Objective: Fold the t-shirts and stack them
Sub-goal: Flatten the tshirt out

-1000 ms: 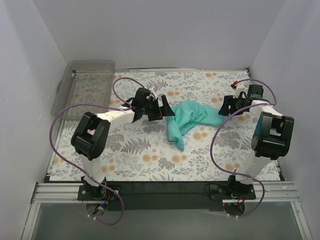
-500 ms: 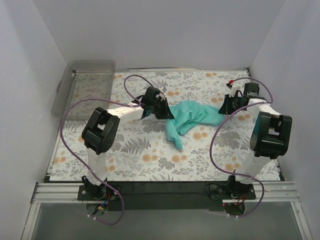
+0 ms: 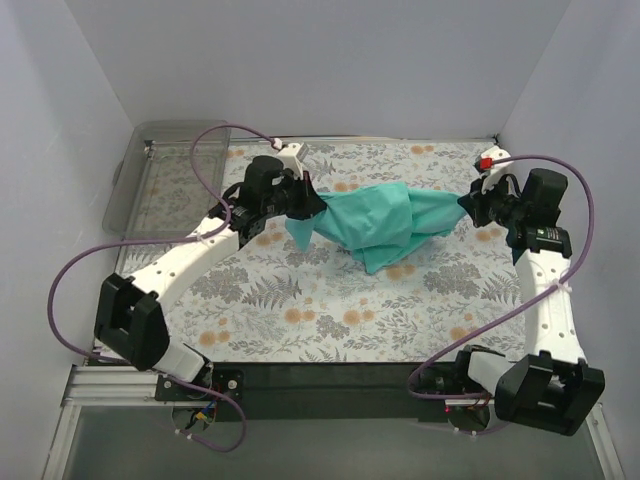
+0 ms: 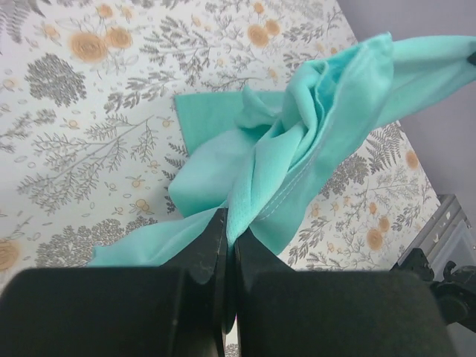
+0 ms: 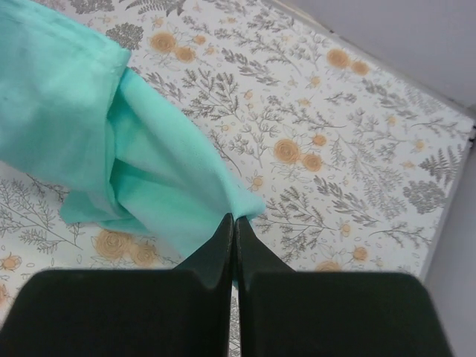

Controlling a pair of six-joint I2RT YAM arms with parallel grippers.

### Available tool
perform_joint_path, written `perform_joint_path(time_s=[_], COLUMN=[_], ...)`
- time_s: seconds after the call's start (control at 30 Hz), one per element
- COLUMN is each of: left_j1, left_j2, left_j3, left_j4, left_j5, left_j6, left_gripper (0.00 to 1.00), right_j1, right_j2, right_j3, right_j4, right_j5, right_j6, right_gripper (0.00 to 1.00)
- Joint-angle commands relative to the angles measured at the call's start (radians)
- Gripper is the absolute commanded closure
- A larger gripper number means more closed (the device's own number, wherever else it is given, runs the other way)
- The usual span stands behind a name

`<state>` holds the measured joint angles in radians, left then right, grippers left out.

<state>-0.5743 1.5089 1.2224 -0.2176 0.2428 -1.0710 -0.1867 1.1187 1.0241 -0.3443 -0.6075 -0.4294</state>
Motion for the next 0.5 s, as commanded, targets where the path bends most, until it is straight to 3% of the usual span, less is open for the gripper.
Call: perform_joint_path(time_s=[0.0, 0.27, 0.4, 0.47], left_j1=[0.019, 0.042, 0.047, 0.047], left_j2=[-0.099, -0.303, -0.394, -0.444], left_j3=[-0.02, -0.129, -0.182, -0.211], left_j4=[-0.032, -0.042, -0.014, 0.015], left_j5=[-0.014, -0.213, -0.151, -0.096], left_j6=[0.083, 0.21, 0.25, 0.255], left_gripper=[1.0, 1.0, 0.99, 0.89], right_j1=[-0.019, -0.045, -0.048, -0.048], right_j2=[-0.103, -0.192, -0.2, -0.198], right_j3=[-0.006, 0.122, 0.195, 0.224], right_j4=[0.008, -0.039, -0.085, -0.102], right_j5=[0.017, 0.083, -0.01, -0.07], right_j6=[-0.043, 0.007, 0.043, 0.06], right_gripper=[0.99, 0.99, 0.99, 0.99])
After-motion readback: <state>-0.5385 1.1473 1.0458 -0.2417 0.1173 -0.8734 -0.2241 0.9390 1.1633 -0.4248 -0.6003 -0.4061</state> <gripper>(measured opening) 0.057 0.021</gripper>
